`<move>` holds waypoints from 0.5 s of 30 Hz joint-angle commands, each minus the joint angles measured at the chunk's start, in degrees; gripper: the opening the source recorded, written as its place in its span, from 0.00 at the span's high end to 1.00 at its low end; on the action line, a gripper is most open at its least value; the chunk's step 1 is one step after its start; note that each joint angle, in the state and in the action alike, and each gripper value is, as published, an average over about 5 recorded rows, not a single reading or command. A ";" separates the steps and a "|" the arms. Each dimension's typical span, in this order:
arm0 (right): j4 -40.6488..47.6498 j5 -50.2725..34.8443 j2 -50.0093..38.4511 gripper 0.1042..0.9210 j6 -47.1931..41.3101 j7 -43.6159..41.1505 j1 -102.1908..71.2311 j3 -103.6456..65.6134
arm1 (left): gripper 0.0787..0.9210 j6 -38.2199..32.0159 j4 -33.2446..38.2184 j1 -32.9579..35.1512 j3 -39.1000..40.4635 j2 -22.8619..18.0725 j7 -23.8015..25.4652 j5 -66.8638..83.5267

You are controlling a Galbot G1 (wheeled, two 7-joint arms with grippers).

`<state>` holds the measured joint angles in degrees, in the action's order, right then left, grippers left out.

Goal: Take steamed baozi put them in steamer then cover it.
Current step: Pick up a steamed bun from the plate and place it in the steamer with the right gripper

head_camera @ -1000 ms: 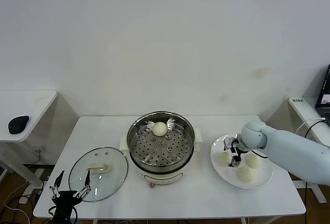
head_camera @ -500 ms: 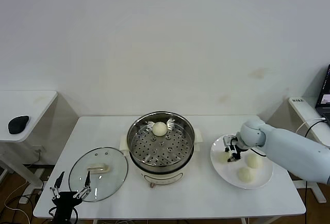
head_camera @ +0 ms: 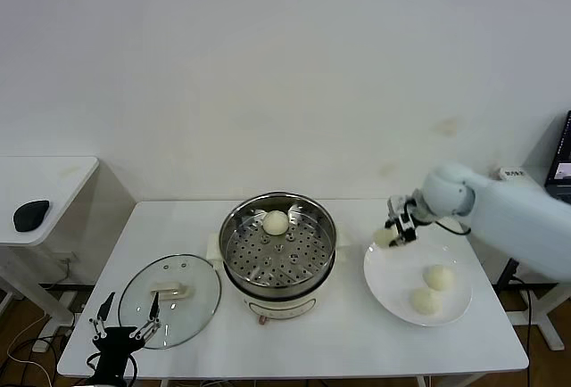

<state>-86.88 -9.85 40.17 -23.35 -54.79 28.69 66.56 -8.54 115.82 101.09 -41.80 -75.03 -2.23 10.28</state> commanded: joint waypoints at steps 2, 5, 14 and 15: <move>-5.23 -17.07 9.35 0.53 -6.07 1.73 20.04 8.88 | 0.12 -0.01 0.00 -0.33 -0.12 0.69 -0.02 0.33; -4.80 -20.79 14.06 0.52 -8.79 3.62 17.87 8.76 | 0.12 -0.08 -0.02 -0.47 -0.61 0.72 -0.02 0.52; 4.32 -22.60 30.43 0.51 -14.30 8.13 6.95 7.18 | 0.12 -0.23 0.37 -0.65 -1.78 0.41 0.08 0.65; 5.29 -22.67 31.53 0.51 -14.75 8.52 6.22 7.13 | 0.12 -0.23 0.43 -0.70 -1.93 0.39 0.10 0.64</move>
<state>-86.92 -26.45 57.38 -32.72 -49.68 37.72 72.18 -8.75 116.05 100.49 -43.08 -74.64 -2.20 10.93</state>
